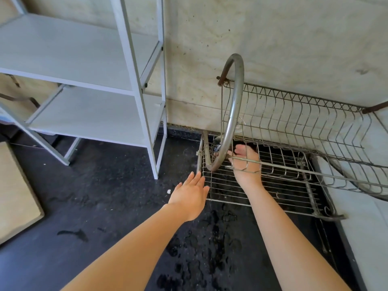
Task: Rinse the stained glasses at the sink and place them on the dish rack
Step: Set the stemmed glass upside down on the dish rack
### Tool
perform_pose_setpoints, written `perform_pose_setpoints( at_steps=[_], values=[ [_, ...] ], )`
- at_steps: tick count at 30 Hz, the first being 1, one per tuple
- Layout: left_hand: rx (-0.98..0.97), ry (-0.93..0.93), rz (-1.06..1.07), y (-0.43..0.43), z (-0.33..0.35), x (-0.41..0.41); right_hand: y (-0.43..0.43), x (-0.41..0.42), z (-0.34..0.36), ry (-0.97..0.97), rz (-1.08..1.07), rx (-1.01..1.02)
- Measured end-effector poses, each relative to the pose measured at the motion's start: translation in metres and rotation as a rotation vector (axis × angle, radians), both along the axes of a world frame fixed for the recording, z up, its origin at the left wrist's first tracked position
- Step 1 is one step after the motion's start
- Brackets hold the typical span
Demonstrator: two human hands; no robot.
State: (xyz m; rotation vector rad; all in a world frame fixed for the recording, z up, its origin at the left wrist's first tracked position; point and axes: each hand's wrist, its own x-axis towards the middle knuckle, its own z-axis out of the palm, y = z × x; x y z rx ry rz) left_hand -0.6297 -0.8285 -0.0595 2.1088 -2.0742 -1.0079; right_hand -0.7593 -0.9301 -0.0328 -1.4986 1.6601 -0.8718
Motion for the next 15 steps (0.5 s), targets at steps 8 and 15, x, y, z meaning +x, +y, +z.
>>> perform_pose_setpoints(
  at_steps=[8,15],
  values=[
    [-0.191,0.13,0.395,0.057,0.019,0.052,0.102,0.033,0.016,0.123,0.253,-0.008],
    [-0.266,0.043,0.753,0.193,0.037,0.163,0.205,0.148,0.016,0.121,0.553,0.029]
  ],
)
